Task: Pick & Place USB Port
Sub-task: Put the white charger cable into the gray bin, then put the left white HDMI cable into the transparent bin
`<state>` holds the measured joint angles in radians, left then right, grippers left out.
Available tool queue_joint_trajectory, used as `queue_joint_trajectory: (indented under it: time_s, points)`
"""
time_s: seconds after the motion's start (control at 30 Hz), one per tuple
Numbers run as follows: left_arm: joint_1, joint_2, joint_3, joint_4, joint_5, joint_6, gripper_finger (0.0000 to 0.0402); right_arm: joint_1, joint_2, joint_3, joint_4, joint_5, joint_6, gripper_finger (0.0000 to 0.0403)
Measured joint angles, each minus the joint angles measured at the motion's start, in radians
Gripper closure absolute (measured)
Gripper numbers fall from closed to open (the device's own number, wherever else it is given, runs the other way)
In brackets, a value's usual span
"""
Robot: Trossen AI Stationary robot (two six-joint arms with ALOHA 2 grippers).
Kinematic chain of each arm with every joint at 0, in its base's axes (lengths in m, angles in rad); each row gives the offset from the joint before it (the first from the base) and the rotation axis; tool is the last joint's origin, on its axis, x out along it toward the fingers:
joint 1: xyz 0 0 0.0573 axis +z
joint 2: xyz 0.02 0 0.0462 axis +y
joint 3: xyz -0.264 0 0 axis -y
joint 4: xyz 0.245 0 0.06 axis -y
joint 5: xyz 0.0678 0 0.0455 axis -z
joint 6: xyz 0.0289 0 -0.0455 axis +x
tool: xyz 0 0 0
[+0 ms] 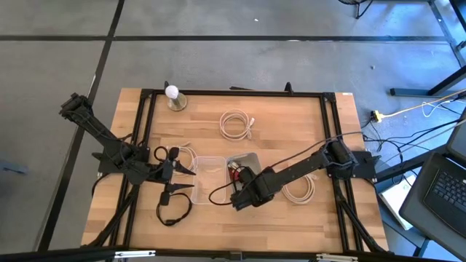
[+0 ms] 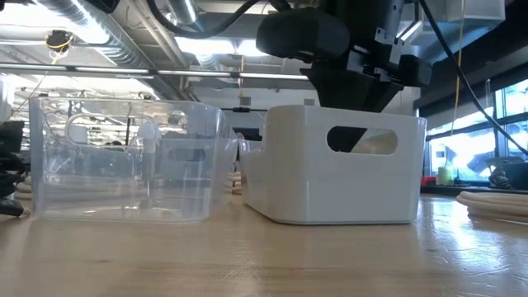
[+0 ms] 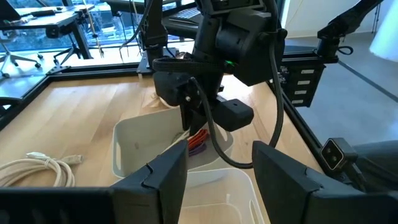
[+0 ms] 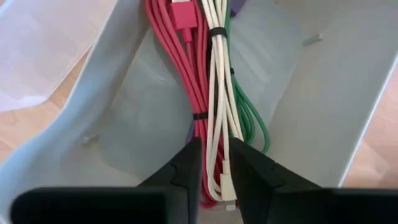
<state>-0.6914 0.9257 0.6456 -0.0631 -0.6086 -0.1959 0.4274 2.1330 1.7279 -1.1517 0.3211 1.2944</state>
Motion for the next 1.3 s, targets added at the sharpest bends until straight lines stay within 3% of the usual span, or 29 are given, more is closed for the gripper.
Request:
queue_joint_trajectory:
  time_s: [0.13,0.33,0.53,0.63,0.73,0.93,1.13,1.3]
  points:
    - [0.0,0.0,0.0,0.0,0.0,0.0,0.0229,0.002,0.0,0.007,-0.053,0.068,-0.005,0.0308]
    - [0.0,0.0,0.0,0.0,0.014,0.0,0.0229,0.061,-0.002,0.123,-0.228,0.326,-0.009,0.032]
    - [0.0,0.0,0.0,-0.007,0.145,-0.078,0.0229,0.148,-0.005,0.281,-0.427,0.534,-0.025,0.0334]
    - [0.0,0.0,0.0,-0.096,0.228,-0.187,0.0229,0.197,-0.019,0.322,-0.423,0.547,-0.113,0.034]
    - [-0.003,0.0,0.0,-0.296,0.282,-0.349,0.0229,0.239,-0.03,0.352,-0.419,0.551,-0.155,0.0343]
    - [-0.003,0.005,0.0,-0.657,0.31,-0.633,0.0229,0.314,-0.039,0.365,-0.419,0.544,-0.205,0.0343]
    - [-0.003,0.059,0.0,-0.721,0.275,-0.605,0.0229,0.375,-0.039,0.365,-0.42,0.536,-0.172,0.0343]
    - [-0.001,0.151,0.0,-0.723,0.293,-0.517,0.0229,0.407,-0.039,0.365,-0.419,0.403,-0.176,0.0325]
